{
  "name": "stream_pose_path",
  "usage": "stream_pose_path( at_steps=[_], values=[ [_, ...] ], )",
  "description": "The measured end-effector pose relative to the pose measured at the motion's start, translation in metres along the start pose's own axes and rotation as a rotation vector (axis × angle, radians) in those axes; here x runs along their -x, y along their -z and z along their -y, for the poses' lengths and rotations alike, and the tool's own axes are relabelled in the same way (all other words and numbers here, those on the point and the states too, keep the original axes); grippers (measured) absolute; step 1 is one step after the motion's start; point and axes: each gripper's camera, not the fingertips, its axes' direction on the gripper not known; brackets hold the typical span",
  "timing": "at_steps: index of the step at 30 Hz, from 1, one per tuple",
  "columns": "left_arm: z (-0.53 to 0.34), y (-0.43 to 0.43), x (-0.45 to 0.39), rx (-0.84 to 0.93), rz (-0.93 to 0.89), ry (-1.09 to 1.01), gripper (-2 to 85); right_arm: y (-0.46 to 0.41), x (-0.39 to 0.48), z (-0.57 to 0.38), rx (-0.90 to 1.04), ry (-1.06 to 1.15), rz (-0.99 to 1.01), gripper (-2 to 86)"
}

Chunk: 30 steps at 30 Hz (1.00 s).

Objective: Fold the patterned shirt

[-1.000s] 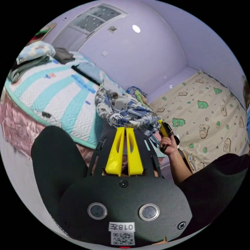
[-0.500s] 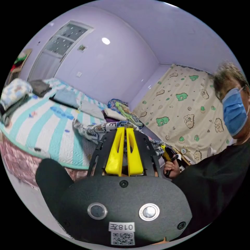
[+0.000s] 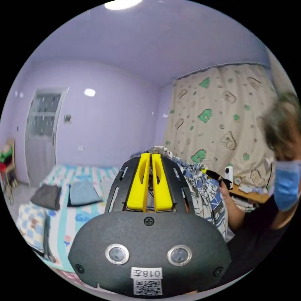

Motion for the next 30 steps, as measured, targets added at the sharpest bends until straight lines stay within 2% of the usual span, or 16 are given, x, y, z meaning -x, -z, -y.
stream_pose_path(
  at_steps=[2,4,6,10,13,15,19,21,24,25,27,30],
  values=[
    [-0.001,-0.082,0.081,0.172,0.017,0.211,-0.9,-0.05,-0.045,0.008,0.083,-0.1,-0.049,0.2],
    [0.007,-0.114,0.116,0.197,0.041,0.274,-0.9,-0.081,-0.069,0.022,0.078,-0.135,-0.098,0.1],
    [0.037,-0.121,0.121,0.166,0.109,0.22,-0.9,-0.096,-0.065,0.059,-0.014,-0.058,-0.108,0.0],
    [0.108,-0.097,0.07,0.008,0.193,-0.05,-0.9,-0.095,-0.021,0.111,-0.128,0.168,-0.175,-0.2],
    [0.108,-0.088,0.047,-0.013,0.208,-0.159,-0.9,-0.088,-0.008,0.118,-0.173,0.242,-0.208,-0.2],
    [0.086,-0.096,0.045,0.033,0.212,-0.176,-0.9,-0.091,-0.015,0.094,-0.132,0.242,-0.24,-0.2],
    [-0.022,-0.13,0.062,0.237,0.199,-0.112,-0.9,-0.103,-0.043,0.019,0.027,0.191,-0.341,-0.1],
    [-0.084,-0.148,0.072,0.356,0.192,-0.057,-0.9,-0.112,-0.073,-0.046,0.158,0.091,-0.393,0.0],
    [-0.194,-0.184,0.099,0.57,0.17,0.125,-0.9,-0.133,-0.123,-0.123,0.382,-0.102,-0.48,0.2],
    [-0.236,-0.199,0.113,0.66,0.15,0.242,-0.8,-0.137,-0.133,-0.136,0.427,-0.142,-0.496,0.2],
    [-0.29,-0.215,0.129,0.74,0.13,0.411,-0.9,-0.147,-0.166,-0.174,0.568,-0.316,-0.545,0.5],
    [-0.339,-0.223,0.133,0.806,0.151,0.53,-0.9,-0.136,-0.182,-0.182,0.525,-0.447,-0.514,0.8]
  ],
)
